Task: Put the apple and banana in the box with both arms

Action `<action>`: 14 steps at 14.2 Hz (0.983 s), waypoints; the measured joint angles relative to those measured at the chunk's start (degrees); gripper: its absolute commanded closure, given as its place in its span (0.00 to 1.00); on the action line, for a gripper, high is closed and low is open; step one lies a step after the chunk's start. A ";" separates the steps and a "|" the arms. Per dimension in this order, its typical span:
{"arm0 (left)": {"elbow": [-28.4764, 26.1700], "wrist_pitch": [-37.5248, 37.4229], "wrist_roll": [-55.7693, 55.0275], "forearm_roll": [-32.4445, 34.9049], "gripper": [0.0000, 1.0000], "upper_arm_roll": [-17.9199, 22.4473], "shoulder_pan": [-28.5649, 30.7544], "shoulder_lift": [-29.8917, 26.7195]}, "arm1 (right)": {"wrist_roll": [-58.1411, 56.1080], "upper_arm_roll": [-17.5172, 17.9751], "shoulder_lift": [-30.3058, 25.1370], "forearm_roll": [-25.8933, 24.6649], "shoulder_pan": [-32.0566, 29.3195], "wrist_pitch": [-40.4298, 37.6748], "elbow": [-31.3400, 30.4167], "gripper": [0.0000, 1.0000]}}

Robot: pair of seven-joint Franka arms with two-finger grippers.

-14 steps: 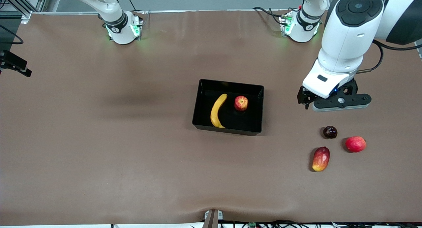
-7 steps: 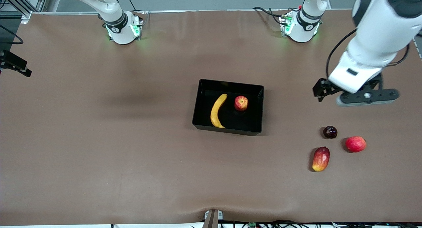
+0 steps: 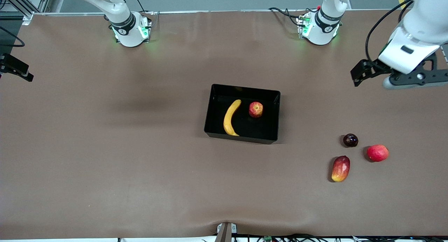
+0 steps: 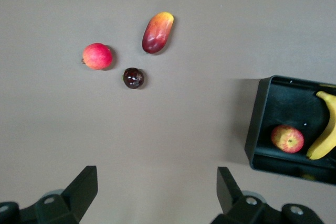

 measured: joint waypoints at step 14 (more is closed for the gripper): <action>-6.53 -0.01 6.06 -4.16 0.00 4.88 -0.90 -7.37 | 0.03 -0.16 0.00 0.02 -0.01 0.00 0.00 0.00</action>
